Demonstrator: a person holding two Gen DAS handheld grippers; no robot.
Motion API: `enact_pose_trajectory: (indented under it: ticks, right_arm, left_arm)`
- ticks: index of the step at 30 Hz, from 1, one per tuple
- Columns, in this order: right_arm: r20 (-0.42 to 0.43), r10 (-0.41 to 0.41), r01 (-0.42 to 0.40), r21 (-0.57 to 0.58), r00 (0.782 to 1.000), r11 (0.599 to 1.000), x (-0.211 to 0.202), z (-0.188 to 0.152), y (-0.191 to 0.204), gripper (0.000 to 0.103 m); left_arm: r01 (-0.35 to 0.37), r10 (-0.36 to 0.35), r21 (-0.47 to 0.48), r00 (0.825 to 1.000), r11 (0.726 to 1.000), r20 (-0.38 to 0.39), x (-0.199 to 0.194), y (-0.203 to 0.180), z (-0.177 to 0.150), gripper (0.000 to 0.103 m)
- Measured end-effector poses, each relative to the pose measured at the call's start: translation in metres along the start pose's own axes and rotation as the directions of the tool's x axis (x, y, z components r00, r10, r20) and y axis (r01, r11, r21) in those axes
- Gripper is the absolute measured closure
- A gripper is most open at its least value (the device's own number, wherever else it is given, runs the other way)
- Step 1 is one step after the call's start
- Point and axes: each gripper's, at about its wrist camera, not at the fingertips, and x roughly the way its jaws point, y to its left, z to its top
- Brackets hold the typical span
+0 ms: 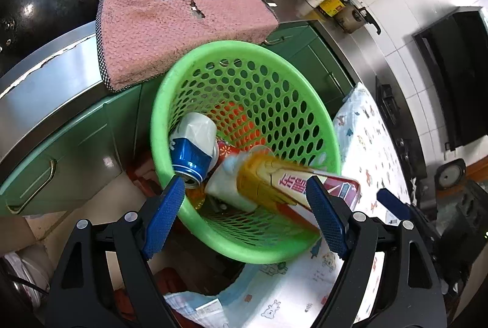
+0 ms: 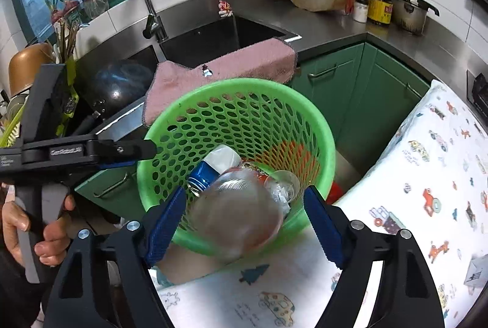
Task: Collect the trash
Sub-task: 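Open the right tool over the basket to drop the yellow-red Dongpeng bottle, then move both tools back over the table toward the milk carton and red cola can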
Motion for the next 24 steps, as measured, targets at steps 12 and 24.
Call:
enact_pose_trajectory:
  ticks: [12, 24]
  right_arm:
    - [0.042, -0.064, 0.061, 0.066, 0.997, 0.996, -0.051, -0.042, -0.038, 0.026]
    - [0.033, -0.23, 0.217, 0.219, 0.973, 0.951, -0.122, -0.108, -0.129, 0.025]
  left_arm:
    - [0.017, -0.017, 0.047, 1.0, 0.999, -0.009, -0.003, -0.028, -0.016, 0.022]
    - [0.059, -0.052, 0.157, 0.997, 0.986, -0.05, 0.006, -0.098, -0.047, 0.022]
